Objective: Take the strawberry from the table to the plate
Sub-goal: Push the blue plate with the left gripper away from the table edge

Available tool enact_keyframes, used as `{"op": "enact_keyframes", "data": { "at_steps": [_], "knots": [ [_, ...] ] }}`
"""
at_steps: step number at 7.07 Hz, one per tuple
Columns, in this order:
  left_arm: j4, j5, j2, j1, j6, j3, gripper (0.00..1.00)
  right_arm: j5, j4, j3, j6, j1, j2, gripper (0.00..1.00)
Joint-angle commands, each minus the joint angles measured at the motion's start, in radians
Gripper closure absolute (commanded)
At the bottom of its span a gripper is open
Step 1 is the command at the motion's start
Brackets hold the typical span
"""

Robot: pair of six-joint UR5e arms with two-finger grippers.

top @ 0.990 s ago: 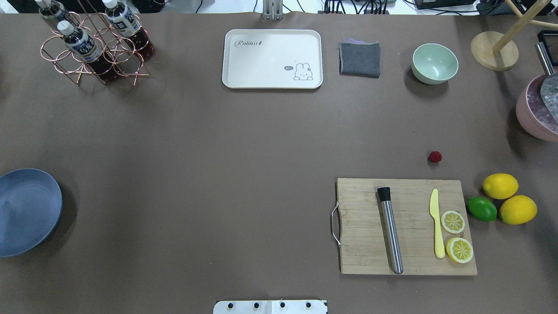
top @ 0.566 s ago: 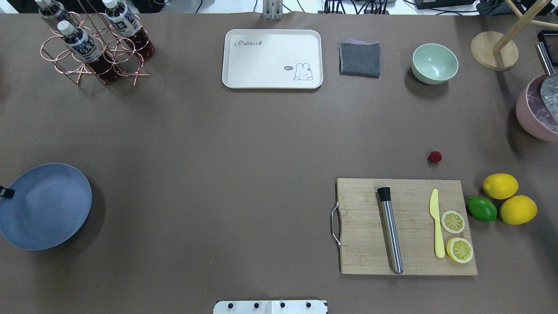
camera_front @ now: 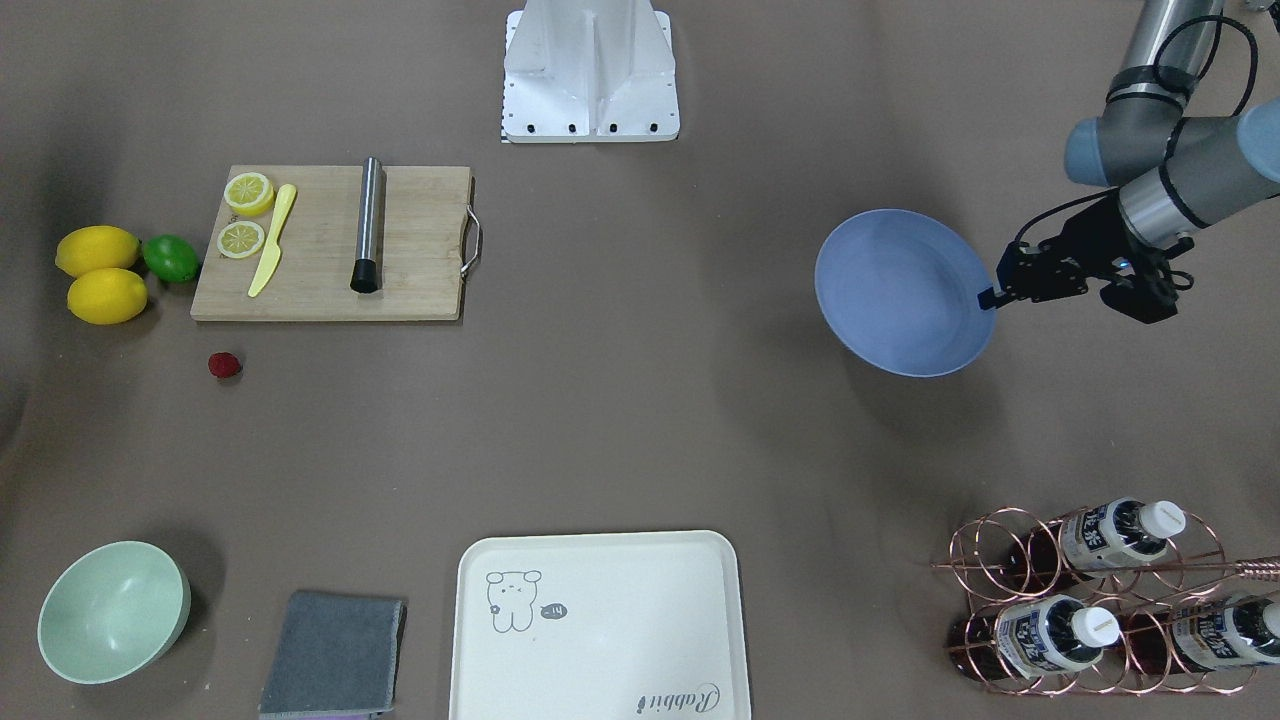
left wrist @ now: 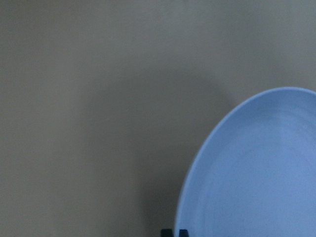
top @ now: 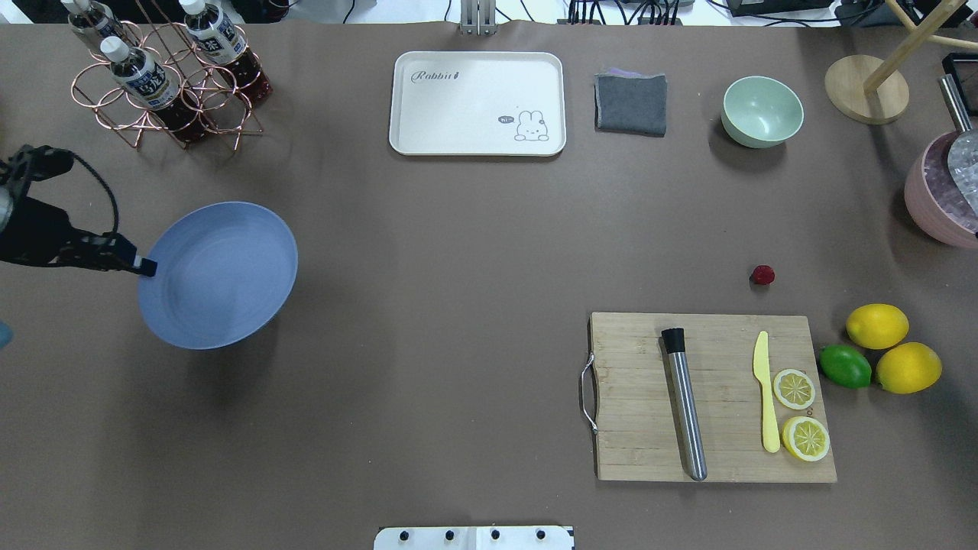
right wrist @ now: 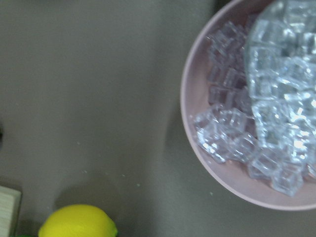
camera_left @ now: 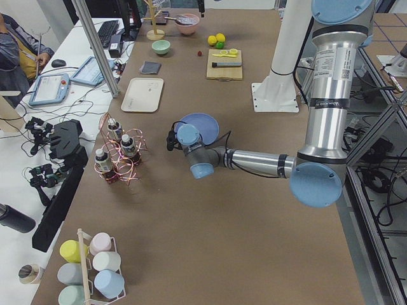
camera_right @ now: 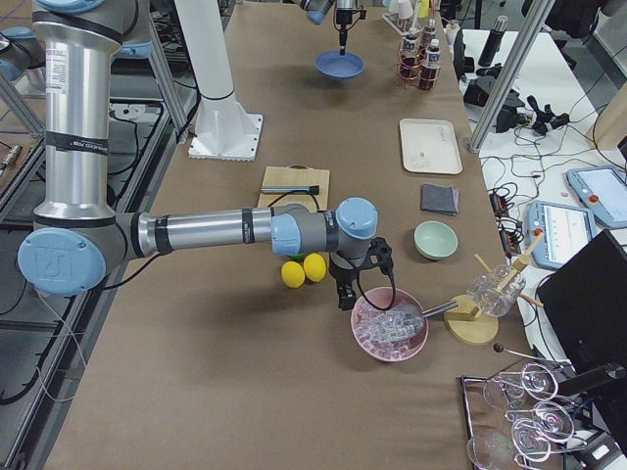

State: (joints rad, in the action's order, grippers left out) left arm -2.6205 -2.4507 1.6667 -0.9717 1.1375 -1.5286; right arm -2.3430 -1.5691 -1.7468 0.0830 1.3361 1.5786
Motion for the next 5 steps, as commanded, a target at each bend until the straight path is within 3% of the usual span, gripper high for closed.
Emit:
{"op": "enact_keyframes", "data": {
  "at_steps": [1,3,5],
  "knots": [
    [0.06,0.132,0.126,0.15,0.222,-0.045,1.0,-0.001,0.0,0.004,0.167,-0.093,-0.104,0.0],
    [0.338,0.282,0.262,0.267,0.28,-0.154,1.0,-0.001,0.001,-0.006,0.242,-0.133,-0.132,0.0],
    [0.398,0.454,0.326,0.423,0.283,-0.136,1.0,-0.003,0.0,-0.017,0.245,-0.156,-0.146,0.0]
  ]
}}
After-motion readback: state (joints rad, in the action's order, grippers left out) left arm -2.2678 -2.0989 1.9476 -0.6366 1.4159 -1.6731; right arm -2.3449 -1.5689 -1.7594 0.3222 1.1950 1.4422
